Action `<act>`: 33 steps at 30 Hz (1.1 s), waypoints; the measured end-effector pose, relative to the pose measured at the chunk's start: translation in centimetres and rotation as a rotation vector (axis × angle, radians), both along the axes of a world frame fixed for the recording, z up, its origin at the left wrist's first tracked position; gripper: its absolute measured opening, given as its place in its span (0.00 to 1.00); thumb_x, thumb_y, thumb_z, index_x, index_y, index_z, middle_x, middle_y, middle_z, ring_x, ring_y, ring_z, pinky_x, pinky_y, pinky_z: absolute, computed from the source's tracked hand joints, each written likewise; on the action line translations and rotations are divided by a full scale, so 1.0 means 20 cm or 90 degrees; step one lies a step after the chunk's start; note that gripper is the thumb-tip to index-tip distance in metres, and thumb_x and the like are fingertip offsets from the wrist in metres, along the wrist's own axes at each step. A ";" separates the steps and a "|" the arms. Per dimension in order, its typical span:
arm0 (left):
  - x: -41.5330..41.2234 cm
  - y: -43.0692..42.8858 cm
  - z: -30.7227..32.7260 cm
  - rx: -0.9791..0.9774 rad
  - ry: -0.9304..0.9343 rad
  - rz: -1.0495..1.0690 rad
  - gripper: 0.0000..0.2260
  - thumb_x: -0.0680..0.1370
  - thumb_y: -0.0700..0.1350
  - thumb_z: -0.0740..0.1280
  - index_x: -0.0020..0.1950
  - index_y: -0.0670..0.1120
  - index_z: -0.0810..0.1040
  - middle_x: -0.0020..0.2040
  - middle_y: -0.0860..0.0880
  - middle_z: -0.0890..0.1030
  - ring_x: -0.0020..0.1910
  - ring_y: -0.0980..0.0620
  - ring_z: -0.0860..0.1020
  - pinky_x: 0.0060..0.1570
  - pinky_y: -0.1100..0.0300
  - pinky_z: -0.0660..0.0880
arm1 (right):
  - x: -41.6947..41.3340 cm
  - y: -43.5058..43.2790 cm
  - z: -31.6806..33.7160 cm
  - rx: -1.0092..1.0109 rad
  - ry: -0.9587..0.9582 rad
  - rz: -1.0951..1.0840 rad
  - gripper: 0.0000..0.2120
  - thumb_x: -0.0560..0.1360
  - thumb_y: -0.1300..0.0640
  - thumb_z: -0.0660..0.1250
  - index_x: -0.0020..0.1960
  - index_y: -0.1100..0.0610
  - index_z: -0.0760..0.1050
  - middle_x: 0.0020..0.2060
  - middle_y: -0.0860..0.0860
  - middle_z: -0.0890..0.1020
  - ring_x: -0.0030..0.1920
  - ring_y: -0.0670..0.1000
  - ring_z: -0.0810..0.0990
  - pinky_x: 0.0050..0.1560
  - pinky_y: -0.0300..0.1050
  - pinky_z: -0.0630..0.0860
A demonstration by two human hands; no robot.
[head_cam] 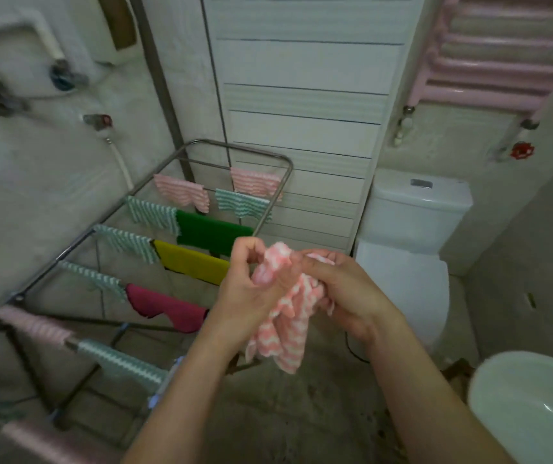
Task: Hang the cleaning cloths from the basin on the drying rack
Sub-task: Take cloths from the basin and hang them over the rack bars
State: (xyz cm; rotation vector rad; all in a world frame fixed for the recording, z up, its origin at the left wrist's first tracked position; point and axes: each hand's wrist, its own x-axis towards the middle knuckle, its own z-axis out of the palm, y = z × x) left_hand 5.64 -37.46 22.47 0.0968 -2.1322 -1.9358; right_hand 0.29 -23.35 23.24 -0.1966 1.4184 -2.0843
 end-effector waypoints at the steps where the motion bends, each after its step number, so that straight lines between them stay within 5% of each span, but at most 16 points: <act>1: 0.01 -0.03 0.01 -0.036 -0.007 -0.013 0.22 0.66 0.57 0.75 0.47 0.46 0.69 0.39 0.55 0.73 0.36 0.57 0.72 0.34 0.60 0.74 | 0.00 -0.03 0.01 -0.008 -0.004 0.020 0.10 0.74 0.61 0.68 0.49 0.68 0.79 0.35 0.58 0.83 0.31 0.50 0.81 0.31 0.39 0.78; 6: 0.04 -0.21 0.06 0.018 -0.056 -0.003 0.06 0.73 0.42 0.71 0.48 0.43 0.81 0.43 0.49 0.84 0.41 0.54 0.81 0.41 0.60 0.77 | -0.07 -0.16 0.07 0.008 -0.003 0.102 0.13 0.68 0.56 0.72 0.49 0.64 0.80 0.39 0.57 0.83 0.36 0.52 0.81 0.39 0.43 0.79; 11: -0.06 -0.33 0.08 0.000 -0.050 0.039 0.09 0.78 0.36 0.64 0.49 0.45 0.83 0.44 0.50 0.85 0.44 0.55 0.82 0.42 0.64 0.77 | -0.23 -0.18 0.13 0.035 0.077 0.196 0.16 0.62 0.54 0.79 0.43 0.61 0.80 0.35 0.53 0.83 0.34 0.49 0.80 0.37 0.41 0.76; 14: -0.17 -0.36 0.09 0.153 -0.063 0.045 0.14 0.79 0.31 0.58 0.51 0.44 0.82 0.47 0.45 0.84 0.44 0.52 0.82 0.38 0.61 0.77 | -0.37 -0.15 0.22 0.148 0.192 0.218 0.09 0.67 0.62 0.74 0.47 0.63 0.81 0.38 0.55 0.84 0.38 0.50 0.82 0.41 0.41 0.79; 17: -0.32 -0.35 0.12 0.259 -0.093 0.092 0.11 0.79 0.37 0.60 0.46 0.46 0.80 0.43 0.46 0.82 0.39 0.53 0.80 0.37 0.60 0.76 | -0.55 -0.14 0.29 0.326 0.372 0.231 0.06 0.69 0.60 0.75 0.46 0.58 0.84 0.39 0.54 0.85 0.41 0.47 0.81 0.45 0.43 0.77; 19: -0.41 -0.33 0.13 0.203 -0.105 0.087 0.04 0.77 0.46 0.67 0.47 0.47 0.79 0.42 0.48 0.82 0.38 0.54 0.80 0.37 0.59 0.76 | -0.66 -0.16 0.31 0.326 0.424 0.222 0.03 0.70 0.60 0.75 0.43 0.56 0.83 0.34 0.48 0.83 0.37 0.44 0.79 0.41 0.39 0.75; 22: -0.56 -0.31 0.13 0.082 -0.109 0.037 0.15 0.68 0.48 0.75 0.51 0.45 0.78 0.45 0.47 0.84 0.42 0.50 0.82 0.42 0.54 0.79 | -0.89 -0.16 0.31 0.273 0.392 0.200 0.02 0.72 0.62 0.72 0.44 0.57 0.82 0.33 0.46 0.82 0.34 0.42 0.78 0.34 0.35 0.73; 25: -0.68 -0.33 0.12 0.028 -0.095 0.119 0.05 0.74 0.43 0.70 0.49 0.45 0.80 0.45 0.45 0.83 0.42 0.50 0.81 0.44 0.52 0.77 | -1.10 -0.17 0.28 0.278 0.360 0.250 0.04 0.74 0.59 0.70 0.47 0.59 0.80 0.38 0.52 0.82 0.38 0.49 0.79 0.38 0.41 0.75; 27: -0.73 -0.36 0.11 0.097 -0.107 0.140 0.06 0.78 0.42 0.65 0.49 0.46 0.82 0.44 0.46 0.84 0.41 0.51 0.81 0.43 0.55 0.78 | -1.20 -0.20 0.25 0.287 0.359 0.253 0.06 0.74 0.58 0.70 0.48 0.61 0.79 0.41 0.54 0.82 0.41 0.51 0.79 0.42 0.45 0.76; 33: -0.92 -0.50 0.09 0.033 -0.081 0.258 0.11 0.79 0.37 0.63 0.46 0.49 0.84 0.41 0.52 0.85 0.41 0.58 0.81 0.41 0.65 0.76 | -1.42 -0.36 0.28 0.304 0.452 0.276 0.06 0.70 0.57 0.74 0.46 0.56 0.81 0.38 0.43 0.82 0.34 0.37 0.79 0.31 0.31 0.72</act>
